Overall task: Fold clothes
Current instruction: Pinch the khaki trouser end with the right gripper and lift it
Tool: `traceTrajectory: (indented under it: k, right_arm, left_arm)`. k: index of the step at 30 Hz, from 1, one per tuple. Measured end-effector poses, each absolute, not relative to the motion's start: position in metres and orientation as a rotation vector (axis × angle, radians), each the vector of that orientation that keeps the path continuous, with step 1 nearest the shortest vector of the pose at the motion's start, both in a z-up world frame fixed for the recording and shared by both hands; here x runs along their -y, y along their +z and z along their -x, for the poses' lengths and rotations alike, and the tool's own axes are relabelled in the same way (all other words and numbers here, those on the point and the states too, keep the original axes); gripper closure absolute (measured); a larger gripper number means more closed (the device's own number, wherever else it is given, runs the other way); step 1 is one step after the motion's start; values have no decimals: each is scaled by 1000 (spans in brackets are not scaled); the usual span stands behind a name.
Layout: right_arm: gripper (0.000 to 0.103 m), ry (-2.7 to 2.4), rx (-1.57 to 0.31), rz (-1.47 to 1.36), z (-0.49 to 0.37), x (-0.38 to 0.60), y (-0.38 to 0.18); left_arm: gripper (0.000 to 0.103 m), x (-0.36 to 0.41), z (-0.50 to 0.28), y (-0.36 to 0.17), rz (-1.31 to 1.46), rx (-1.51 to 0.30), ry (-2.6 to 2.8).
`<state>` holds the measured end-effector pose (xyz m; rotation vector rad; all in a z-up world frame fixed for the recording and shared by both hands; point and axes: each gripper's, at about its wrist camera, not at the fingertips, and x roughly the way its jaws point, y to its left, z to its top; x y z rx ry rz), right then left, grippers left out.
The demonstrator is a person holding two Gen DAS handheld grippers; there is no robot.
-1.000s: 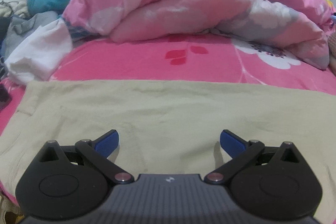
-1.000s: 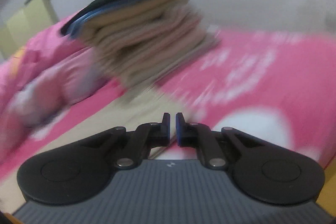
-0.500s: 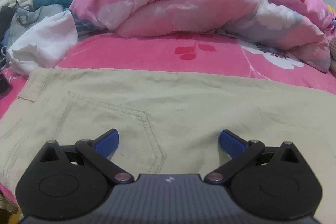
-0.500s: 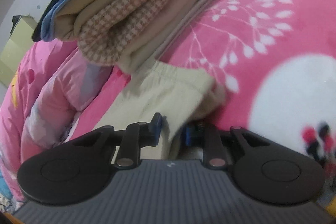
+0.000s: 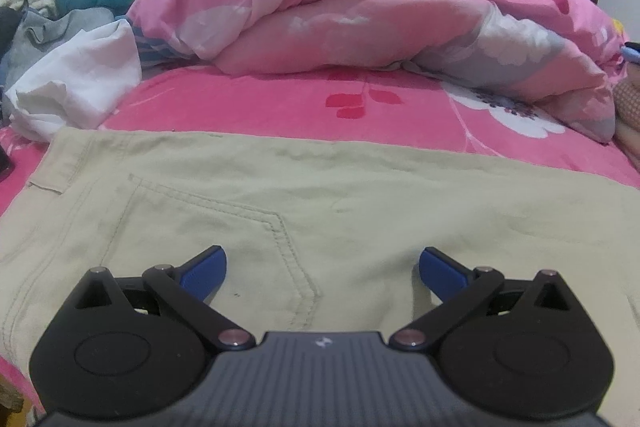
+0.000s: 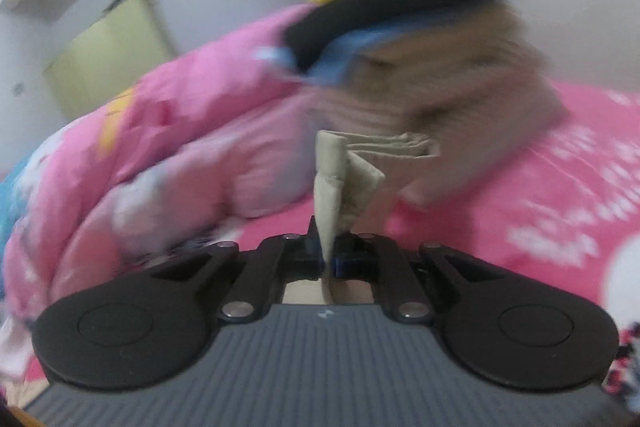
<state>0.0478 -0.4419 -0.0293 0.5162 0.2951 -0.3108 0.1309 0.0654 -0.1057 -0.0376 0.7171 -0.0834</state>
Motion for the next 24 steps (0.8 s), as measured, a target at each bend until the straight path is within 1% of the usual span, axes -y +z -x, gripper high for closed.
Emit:
traceTrajectory:
  k: [9,16,19,24]
  right_arm:
    - [100,39,-322,-476,-106,323,8]
    - [100,261,-421,-517,-142,239,15]
    - [100,345,-446,-478,-149,198,21]
    - [100,471,-494,-431,-162,135,23]
  left_arm:
    - [0,-92,-121,-98,116,-690,-103]
    - [0,-114,-111,-95,169,-656,-122]
    - [0,-136,-104,-92,199,-641,-85]
    - [1,-174,-98,-103,245,-647,-75]
